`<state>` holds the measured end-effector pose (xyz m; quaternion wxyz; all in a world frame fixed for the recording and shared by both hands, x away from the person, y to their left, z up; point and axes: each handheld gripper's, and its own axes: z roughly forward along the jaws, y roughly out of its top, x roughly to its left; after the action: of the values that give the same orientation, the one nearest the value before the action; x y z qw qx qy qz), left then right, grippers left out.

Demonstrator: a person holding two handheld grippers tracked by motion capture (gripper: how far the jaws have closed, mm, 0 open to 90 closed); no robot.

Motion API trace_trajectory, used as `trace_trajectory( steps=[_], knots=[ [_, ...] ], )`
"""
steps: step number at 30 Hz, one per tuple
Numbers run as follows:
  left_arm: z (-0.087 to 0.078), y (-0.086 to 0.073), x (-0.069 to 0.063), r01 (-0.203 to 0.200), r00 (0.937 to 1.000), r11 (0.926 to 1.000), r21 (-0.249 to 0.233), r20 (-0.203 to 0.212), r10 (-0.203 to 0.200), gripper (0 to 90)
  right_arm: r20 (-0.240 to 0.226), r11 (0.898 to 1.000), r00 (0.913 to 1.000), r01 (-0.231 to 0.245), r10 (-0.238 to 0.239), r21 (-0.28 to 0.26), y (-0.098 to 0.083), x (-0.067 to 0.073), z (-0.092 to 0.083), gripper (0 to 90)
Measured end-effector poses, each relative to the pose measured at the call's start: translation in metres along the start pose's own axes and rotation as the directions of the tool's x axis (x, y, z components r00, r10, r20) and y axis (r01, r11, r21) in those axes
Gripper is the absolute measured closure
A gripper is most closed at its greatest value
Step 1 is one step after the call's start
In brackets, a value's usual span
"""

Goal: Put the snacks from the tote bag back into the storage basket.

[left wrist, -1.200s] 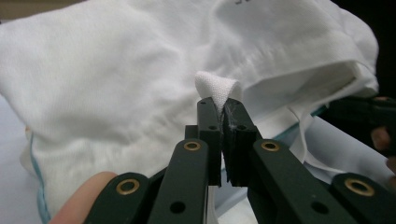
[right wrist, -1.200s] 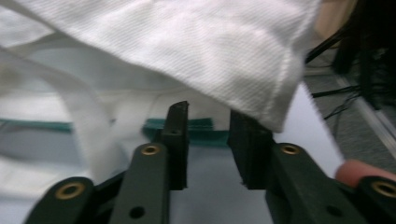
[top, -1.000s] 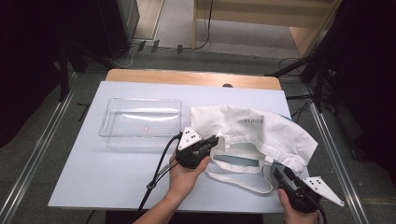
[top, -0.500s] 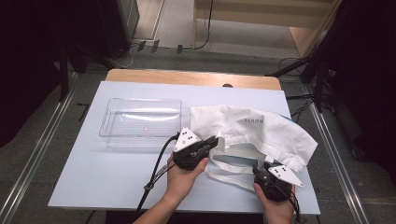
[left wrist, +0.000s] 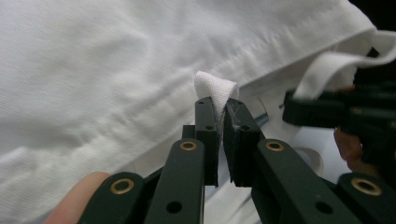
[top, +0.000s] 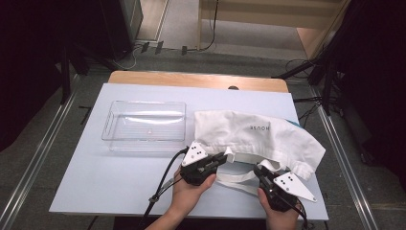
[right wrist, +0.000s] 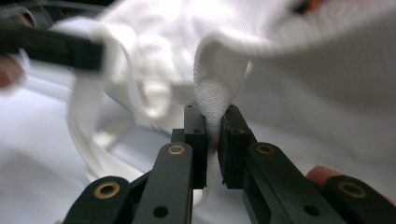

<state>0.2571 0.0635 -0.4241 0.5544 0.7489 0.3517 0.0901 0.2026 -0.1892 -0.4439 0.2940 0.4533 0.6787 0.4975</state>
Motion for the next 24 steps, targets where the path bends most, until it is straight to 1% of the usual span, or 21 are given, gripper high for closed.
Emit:
trace_trajectory(
  steps=[4,5,7,10,11,12,14,15,16,19,20,22,23,24],
  knots=[
    [0.000,-0.006,-0.003,-0.021,0.9994,0.9995,0.025,0.030,0.020,80.9,-0.036,0.999,0.9994,-0.004,0.002,-0.052,0.017,0.008,0.002,84.7],
    [0.000,-0.007,-0.003,-0.019,0.9990,0.9995,0.027,0.041,0.018,79.6,-0.039,0.998,0.9992,-0.003,0.001,-0.061,0.021,0.010,0.002,84.7],
    [0.000,-0.009,-0.004,-0.034,0.9976,0.9990,0.028,0.062,0.032,76.4,-0.048,0.997,0.9988,-0.011,0.007,-0.075,0.027,0.010,0.003,84.6],
    [0.003,-0.010,-0.005,-0.040,0.9964,0.9987,0.033,0.076,0.037,70.3,-0.062,0.997,0.9979,-0.025,0.020,-0.073,0.030,0.008,0.005,84.6],
    [0.003,-0.010,-0.006,-0.044,0.9963,0.9983,0.039,0.075,0.041,66.5,-0.070,0.997,0.9973,-0.024,0.019,-0.072,0.031,0.007,0.007,84.4],
    [0.005,-0.011,-0.006,-0.040,0.9961,0.9980,0.049,0.080,0.036,63.8,-0.074,0.997,0.9970,-0.028,0.023,-0.068,0.031,0.007,0.007,84.4],
    [0.006,-0.014,-0.007,-0.022,0.9951,0.9983,0.054,0.097,0.017,60.8,-0.095,0.998,0.9953,-0.022,0.017,-0.057,0.031,0.006,0.010,84.2],
    [0.008,-0.015,-0.009,-0.021,0.9954,0.9979,0.062,0.095,0.015,59.0,-0.099,0.998,0.9948,-0.027,0.022,-0.054,0.031,0.006,0.011,84.2],
    [0.009,-0.016,-0.010,-0.028,0.9960,0.9973,0.068,0.086,0.022,56.3,-0.105,0.998,0.9940,-0.038,0.032,-0.056,0.031,0.006,0.011,84.2],
    [0.012,-0.017,-0.012,-0.039,0.9966,0.9962,0.079,0.075,0.033,50.4,-0.106,0.996,0.9937,-0.043,0.035,-0.076,0.035,0.006,0.009,84.2],
    [0.013,-0.017,-0.013,-0.050,0.9967,0.9952,0.084,0.068,0.044,49.6,-0.113,0.995,0.9927,-0.052,0.043,-0.080,0.036,0.005,0.009,84.1],
    [0.017,-0.018,-0.014,-0.055,0.9956,0.9951,0.083,0.080,0.048,48.9,-0.137,0.995,0.9897,-0.054,0.041,-0.089,0.038,0.003,0.009,84.1],
    [0.019,-0.019,-0.015,-0.065,0.9956,0.9945,0.082,0.074,0.059,48.6,-0.145,0.994,0.9885,-0.056,0.042,-0.090,0.039,0.002,0.010,84.1],
    [0.021,-0.020,-0.016,-0.066,0.9960,0.9945,0.081,0.066,0.060,48.5,-0.147,0.994,0.9880,-0.059,0.046,-0.088,0.039,0.001,0.010,84.1]
  ],
)
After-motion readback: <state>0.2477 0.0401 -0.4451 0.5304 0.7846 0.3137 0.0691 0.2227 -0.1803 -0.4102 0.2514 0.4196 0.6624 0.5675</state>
